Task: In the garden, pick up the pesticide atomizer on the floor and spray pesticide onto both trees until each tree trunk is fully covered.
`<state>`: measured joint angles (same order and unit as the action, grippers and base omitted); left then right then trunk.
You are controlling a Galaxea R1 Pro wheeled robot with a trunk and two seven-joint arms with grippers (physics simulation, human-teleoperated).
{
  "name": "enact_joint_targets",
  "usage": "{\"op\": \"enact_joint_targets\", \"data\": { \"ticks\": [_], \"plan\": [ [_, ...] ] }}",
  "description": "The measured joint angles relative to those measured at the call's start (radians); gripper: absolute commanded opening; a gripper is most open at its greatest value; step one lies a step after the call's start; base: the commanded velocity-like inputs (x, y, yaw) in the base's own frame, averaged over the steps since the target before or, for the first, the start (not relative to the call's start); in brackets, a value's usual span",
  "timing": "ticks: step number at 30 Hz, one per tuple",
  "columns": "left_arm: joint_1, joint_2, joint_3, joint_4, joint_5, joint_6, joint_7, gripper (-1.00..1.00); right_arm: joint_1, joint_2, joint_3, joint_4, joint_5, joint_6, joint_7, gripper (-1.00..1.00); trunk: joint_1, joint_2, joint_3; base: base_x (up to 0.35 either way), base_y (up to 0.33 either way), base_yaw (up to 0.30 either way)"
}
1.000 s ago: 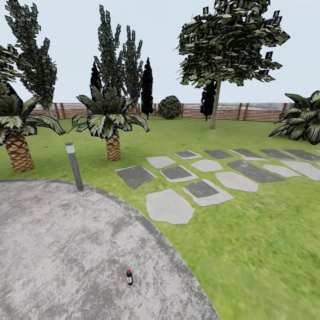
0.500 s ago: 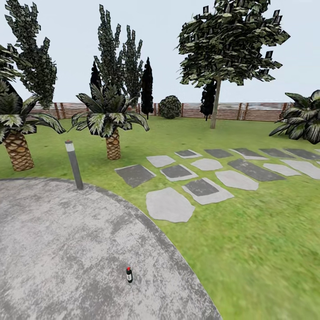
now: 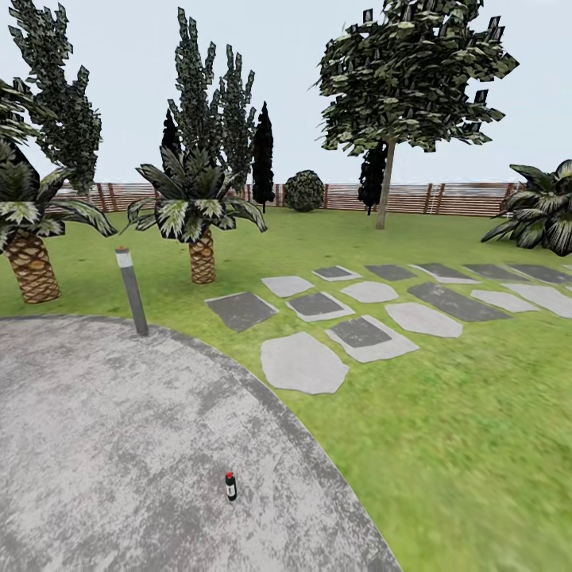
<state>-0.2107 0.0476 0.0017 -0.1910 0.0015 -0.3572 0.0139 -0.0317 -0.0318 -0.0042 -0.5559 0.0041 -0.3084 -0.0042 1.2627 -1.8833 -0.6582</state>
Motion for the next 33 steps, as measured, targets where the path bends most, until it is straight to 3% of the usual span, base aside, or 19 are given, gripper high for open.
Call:
{"op": "enact_joint_targets", "data": {
  "ticks": [33],
  "plan": [
    [0.000, -0.001, 0.000, 0.000, -0.001, 0.000, 0.000, 1.00, 0.000, 0.000, 0.000, 0.000, 0.000, 0.000, 0.000, 1.00, 0.127, -0.231, -0.103, 0.000, 0.000, 0.000]
  ]
}}
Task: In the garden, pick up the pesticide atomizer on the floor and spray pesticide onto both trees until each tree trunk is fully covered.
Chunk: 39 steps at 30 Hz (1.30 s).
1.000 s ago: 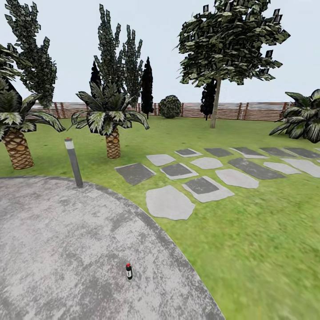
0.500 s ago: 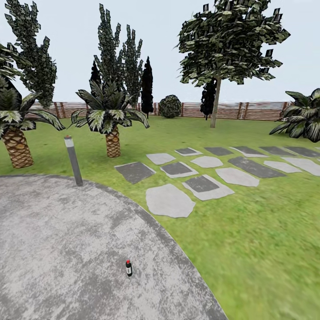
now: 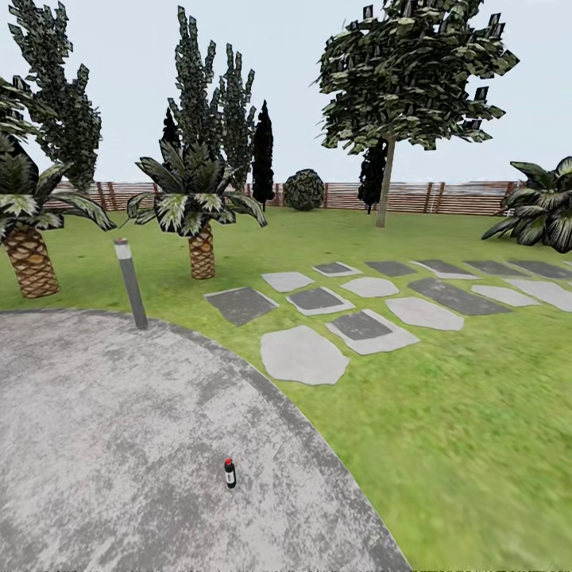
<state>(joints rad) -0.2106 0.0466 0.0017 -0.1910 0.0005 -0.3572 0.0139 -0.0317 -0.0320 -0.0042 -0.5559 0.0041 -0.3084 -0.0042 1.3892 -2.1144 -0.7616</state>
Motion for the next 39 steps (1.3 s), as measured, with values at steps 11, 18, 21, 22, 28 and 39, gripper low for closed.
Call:
{"op": "enact_joint_targets", "data": {
  "ticks": [11, 18, 21, 22, 28, 39],
  "plan": [
    [0.000, 0.001, 0.000, 0.000, -0.001, 0.000, 0.000, 1.00, 0.000, 0.000, 0.000, 0.000, 0.000, 0.000, 0.000, 1.00, 0.042, -0.077, -0.034, 0.000, 0.000, 0.000],
    [-0.001, 0.001, 0.000, 0.001, -0.002, 0.000, 0.000, 1.00, 0.000, 0.000, 0.000, 0.000, 0.000, 0.000, 0.000, 1.00, 0.069, -0.126, -0.056, 0.000, 0.000, 0.000],
    [-0.001, 0.002, 0.001, 0.000, -0.002, 0.000, 0.000, 1.00, 0.000, 0.001, 0.000, 0.000, 0.000, 0.000, 0.000, 1.00, 0.081, -0.147, -0.066, 0.000, 0.000, 0.000],
    [-0.001, 0.002, 0.001, -0.001, -0.002, 0.000, 0.000, 1.00, 0.000, 0.001, 0.001, 0.000, 0.000, 0.000, 0.000, 1.00, 0.084, -0.154, -0.069, 0.000, 0.000, 0.000],
    [-0.010, 0.026, 0.024, -0.009, 0.001, 0.000, 0.001, 1.00, 0.000, -0.001, 0.001, -0.006, 0.000, 0.000, 0.001, 1.00, 0.107, -0.196, -0.088, 0.000, 0.000, 0.000],
    [-0.030, 0.029, 0.039, -0.124, 0.000, 0.001, 0.000, 1.00, 0.000, -0.016, 0.001, -0.048, -0.001, 0.000, 0.001, 1.00, 0.150, -0.273, -0.126, 0.000, 0.000, 0.032]
  ]
}}
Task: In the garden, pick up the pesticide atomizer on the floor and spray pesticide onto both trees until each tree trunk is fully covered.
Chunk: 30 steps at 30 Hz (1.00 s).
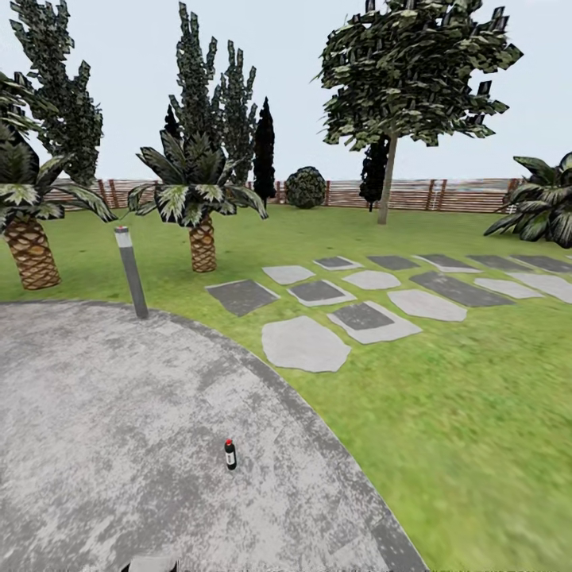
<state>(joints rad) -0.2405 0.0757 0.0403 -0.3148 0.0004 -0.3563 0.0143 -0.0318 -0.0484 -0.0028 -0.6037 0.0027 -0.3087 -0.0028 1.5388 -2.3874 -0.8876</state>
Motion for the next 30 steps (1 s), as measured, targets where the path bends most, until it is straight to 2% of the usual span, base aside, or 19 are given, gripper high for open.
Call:
{"op": "enact_joint_targets", "data": {
  "ticks": [15, 21, 30],
  "plan": [
    [0.002, 0.010, 0.010, 0.001, -0.002, -0.001, 0.000, 1.00, 0.000, 0.001, -0.002, 0.000, 0.000, 0.000, -0.001, 1.00, 0.058, -0.105, -0.069, 0.000, 0.000, 0.055],
    [0.000, 0.009, 0.011, -0.005, -0.001, -0.002, 0.000, 1.00, 0.000, -0.001, -0.003, 0.000, 0.000, 0.000, -0.002, 1.00, 0.058, -0.105, -0.078, 0.022, 0.000, 0.001],
    [0.000, 0.009, 0.012, -0.003, 0.001, -0.001, 0.000, 1.00, 0.000, -0.006, -0.003, 0.002, 0.002, 0.000, 0.000, 1.00, 0.057, -0.105, -0.081, 0.291, 0.000, 0.000]
  ]
}}
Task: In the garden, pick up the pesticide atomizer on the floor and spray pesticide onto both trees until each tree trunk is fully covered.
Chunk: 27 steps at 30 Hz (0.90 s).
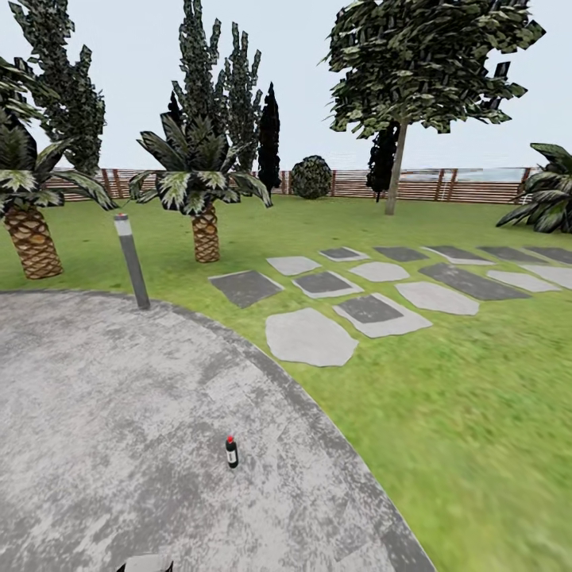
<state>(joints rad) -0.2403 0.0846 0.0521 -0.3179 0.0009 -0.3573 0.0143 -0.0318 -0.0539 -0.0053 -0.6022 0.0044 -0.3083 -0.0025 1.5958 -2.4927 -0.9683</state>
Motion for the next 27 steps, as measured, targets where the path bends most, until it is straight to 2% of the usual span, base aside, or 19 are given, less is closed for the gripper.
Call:
{"op": "enact_joint_targets", "data": {
  "ticks": [9, 27],
  "plan": [
    [0.000, 0.000, 0.000, 0.001, 0.001, 0.000, 0.000, 1.00, 0.000, -0.001, 0.001, -0.001, 0.000, 0.000, 0.001, 1.00, 0.000, 0.000, 0.000, 0.337, 0.008, 0.000],
    [0.000, 0.000, 0.000, 0.002, 0.000, 0.000, 0.000, 1.00, 0.000, -0.001, 0.001, -0.001, 0.000, 0.000, 0.000, 1.00, 0.000, 0.000, 0.000, 0.338, 0.068, 0.000]
  ]
}}
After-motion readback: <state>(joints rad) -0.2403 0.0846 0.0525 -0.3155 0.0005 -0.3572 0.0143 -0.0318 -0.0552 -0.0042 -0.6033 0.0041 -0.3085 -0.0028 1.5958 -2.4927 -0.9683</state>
